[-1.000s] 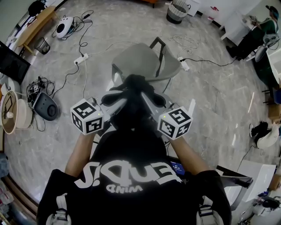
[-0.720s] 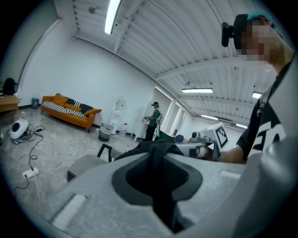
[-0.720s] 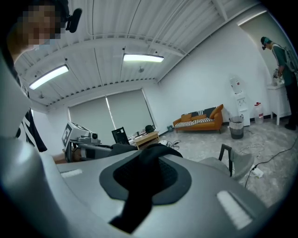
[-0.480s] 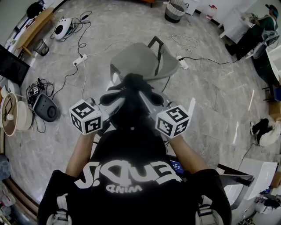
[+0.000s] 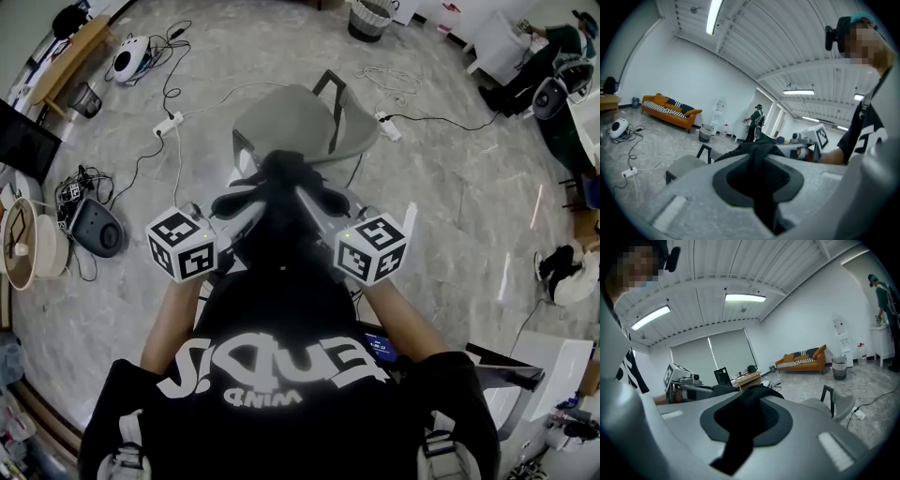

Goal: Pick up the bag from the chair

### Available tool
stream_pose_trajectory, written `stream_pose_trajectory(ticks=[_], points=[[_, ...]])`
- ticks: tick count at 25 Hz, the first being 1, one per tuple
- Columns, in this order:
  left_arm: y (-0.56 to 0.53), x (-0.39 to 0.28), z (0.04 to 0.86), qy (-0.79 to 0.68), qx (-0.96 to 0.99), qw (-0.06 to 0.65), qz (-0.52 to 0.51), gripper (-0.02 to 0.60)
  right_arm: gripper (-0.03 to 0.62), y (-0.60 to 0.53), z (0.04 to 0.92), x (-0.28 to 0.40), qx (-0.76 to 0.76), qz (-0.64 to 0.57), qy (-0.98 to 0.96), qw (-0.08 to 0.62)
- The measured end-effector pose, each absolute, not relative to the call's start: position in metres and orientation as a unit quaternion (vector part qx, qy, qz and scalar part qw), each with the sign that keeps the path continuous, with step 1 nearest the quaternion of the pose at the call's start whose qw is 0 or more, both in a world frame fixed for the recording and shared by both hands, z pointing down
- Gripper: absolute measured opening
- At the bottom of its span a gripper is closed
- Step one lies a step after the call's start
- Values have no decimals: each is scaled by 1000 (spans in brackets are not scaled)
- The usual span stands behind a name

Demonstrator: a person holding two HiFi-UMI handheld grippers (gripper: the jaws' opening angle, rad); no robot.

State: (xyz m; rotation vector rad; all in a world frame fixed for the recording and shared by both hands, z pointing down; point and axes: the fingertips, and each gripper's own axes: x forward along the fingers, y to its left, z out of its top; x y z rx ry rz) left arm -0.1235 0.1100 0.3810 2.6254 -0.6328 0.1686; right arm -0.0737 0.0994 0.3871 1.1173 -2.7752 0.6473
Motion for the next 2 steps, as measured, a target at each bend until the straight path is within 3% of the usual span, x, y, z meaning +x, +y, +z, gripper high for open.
stream_pose_trajectory(ticks=[2], points=[[110,-123,380,-228,947,216,60,43,46,99,386,-73,363,211,-906,42]])
